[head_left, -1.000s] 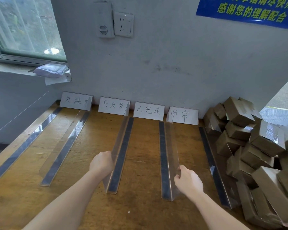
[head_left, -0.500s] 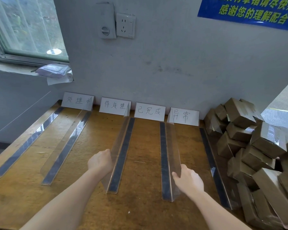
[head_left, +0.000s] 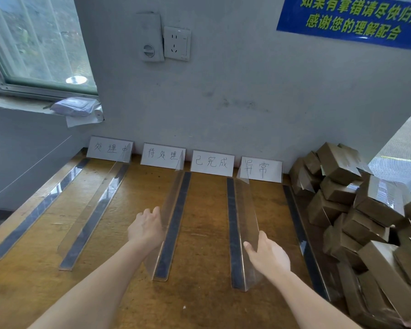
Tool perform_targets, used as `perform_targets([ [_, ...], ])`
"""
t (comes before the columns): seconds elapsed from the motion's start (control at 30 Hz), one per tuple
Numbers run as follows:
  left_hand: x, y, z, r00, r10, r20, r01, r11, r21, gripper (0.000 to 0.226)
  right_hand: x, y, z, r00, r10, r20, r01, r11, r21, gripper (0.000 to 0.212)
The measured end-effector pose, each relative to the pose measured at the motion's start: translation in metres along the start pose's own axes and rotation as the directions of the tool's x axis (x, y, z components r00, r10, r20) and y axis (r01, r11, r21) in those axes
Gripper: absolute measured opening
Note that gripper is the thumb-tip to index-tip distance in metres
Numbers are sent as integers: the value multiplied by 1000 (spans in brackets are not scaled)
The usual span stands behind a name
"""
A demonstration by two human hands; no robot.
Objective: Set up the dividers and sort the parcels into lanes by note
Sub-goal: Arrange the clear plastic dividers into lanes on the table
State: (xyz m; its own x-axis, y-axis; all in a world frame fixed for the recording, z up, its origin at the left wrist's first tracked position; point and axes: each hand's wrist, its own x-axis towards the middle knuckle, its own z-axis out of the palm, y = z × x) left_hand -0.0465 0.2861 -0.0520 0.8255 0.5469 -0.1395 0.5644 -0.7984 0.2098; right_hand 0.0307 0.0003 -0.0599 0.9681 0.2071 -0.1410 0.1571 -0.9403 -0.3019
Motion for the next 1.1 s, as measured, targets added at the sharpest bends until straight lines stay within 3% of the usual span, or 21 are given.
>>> perform_targets([
  [0.27,-1,7,-5,997,59,-54,-56,996,67,35,-1,0,-4,1000,9,-19,-9,1000,6,61],
  [0.5,1,17,-3,985,138,-106,-129,987,92,38,-4,4,-3,1000,-15,25,14,1000,14,42],
  [0.83,0,13,0,998,4,-57,-3,1000,22,31,-6,4,5,1000,8,12,-9,998,58,41],
  [1.1,4,11,3,1000,-23,1,23,999,26,37,-4,1,4,1000,-3,10,2,1000,14,39],
])
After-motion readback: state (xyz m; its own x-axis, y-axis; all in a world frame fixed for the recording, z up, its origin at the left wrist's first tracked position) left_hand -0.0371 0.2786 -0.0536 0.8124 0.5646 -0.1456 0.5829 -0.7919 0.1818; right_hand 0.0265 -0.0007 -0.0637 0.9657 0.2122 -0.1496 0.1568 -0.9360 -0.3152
